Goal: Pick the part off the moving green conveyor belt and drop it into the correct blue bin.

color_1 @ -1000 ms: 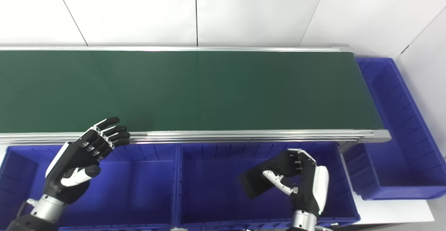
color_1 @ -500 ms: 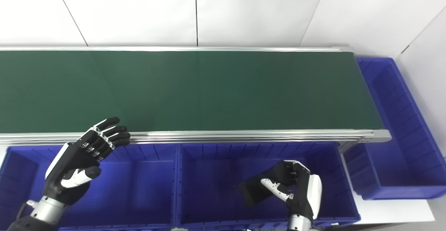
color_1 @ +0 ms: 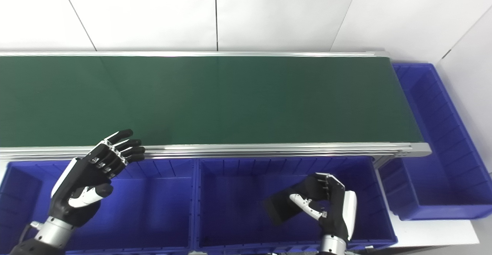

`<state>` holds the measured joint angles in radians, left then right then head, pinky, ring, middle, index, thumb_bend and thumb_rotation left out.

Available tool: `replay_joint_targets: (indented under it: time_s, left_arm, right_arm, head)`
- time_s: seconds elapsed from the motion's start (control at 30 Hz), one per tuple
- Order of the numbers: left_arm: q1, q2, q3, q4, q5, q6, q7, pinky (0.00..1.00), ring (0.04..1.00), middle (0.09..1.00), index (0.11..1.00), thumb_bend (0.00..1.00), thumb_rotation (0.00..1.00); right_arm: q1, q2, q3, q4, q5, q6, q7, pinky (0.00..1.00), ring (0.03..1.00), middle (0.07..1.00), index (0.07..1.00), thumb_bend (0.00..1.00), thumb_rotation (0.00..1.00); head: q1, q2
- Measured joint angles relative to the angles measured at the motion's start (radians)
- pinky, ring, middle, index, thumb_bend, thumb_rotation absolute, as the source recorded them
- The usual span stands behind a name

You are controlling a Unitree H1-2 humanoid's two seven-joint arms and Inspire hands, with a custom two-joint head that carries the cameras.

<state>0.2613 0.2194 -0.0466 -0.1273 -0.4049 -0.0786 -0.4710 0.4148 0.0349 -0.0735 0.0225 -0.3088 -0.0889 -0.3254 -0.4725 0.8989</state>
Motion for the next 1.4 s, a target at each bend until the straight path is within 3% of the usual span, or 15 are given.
replay_joint_targets:
  time_s: [0.1,0.17,0.43,0.67,0.73,0.87,0.97,1.17,1.4]
  left_arm:
    - [0.0,-0.003,0.0,0.0,0.0,0.001,0.001,0.76,0.757,0.777,0.829,0.98,0.37]
    - [0.0,-0.003,0.0,-0.001,0.0,0.002,0.001,0.76,0.759,0.778,0.828,0.98,0.37]
    - [0.001,-0.004,0.0,-0.004,0.0,0.006,0.002,0.76,0.757,0.777,0.828,0.98,0.37]
    - [0.001,-0.007,0.0,-0.004,0.001,0.006,0.002,0.75,0.755,0.776,0.829,0.99,0.38]
    - [0.001,-0.007,0.0,-0.004,0.002,0.006,0.002,0.75,0.755,0.776,0.829,0.98,0.37]
    - [0.001,-0.011,0.0,-0.003,0.006,0.005,0.002,0.75,0.757,0.775,0.826,0.97,0.39]
    - [0.001,-0.014,-0.001,-0.003,0.015,0.005,0.002,0.75,0.76,0.777,0.828,0.98,0.39]
    - [0.002,-0.022,-0.002,-0.002,0.023,0.005,0.002,0.76,0.764,0.777,0.828,0.98,0.4]
    - [0.008,-0.028,-0.013,-0.002,0.042,0.003,0.006,0.77,0.77,0.781,0.834,0.97,0.39]
  right_arm:
    - [0.006,-0.001,0.007,-0.023,0.001,0.023,0.024,0.64,0.791,0.859,0.903,0.75,0.37]
    - [0.014,-0.004,0.013,-0.05,-0.001,0.042,0.041,0.62,0.796,0.874,0.922,0.78,0.41]
    - [0.025,-0.013,0.026,-0.119,-0.037,0.064,0.071,0.78,0.879,0.901,0.942,0.83,0.47]
    - [0.062,-0.015,0.056,-0.243,-0.059,0.094,0.103,0.74,0.851,0.892,0.922,0.81,0.56]
    - [0.075,-0.013,0.079,-0.308,-0.078,0.105,0.12,0.68,0.815,0.869,0.9,0.77,0.61]
    - [0.084,-0.01,0.148,-0.45,-0.13,0.126,0.168,0.67,0.786,0.833,0.871,0.72,0.69]
    - [0.076,-0.005,0.206,-0.514,-0.169,0.149,0.211,0.68,0.781,0.824,0.86,0.71,0.68]
    - [0.033,-0.007,0.325,-0.548,-0.2,0.154,0.307,0.69,0.773,0.809,0.848,0.7,0.66]
    - [-0.018,-0.008,0.386,-0.538,-0.209,0.167,0.381,0.71,0.788,0.82,0.857,0.69,0.66]
  head:
    - [-0.002,0.0]
    - [-0.002,0.0]
    - [0.002,0.0]
    - [0.014,-0.002]
    - [0.018,-0.003]
    - [0.028,-0.009]
    - [0.029,-0.011]
    - [0.074,-0.025]
    - [0.117,-0.04]
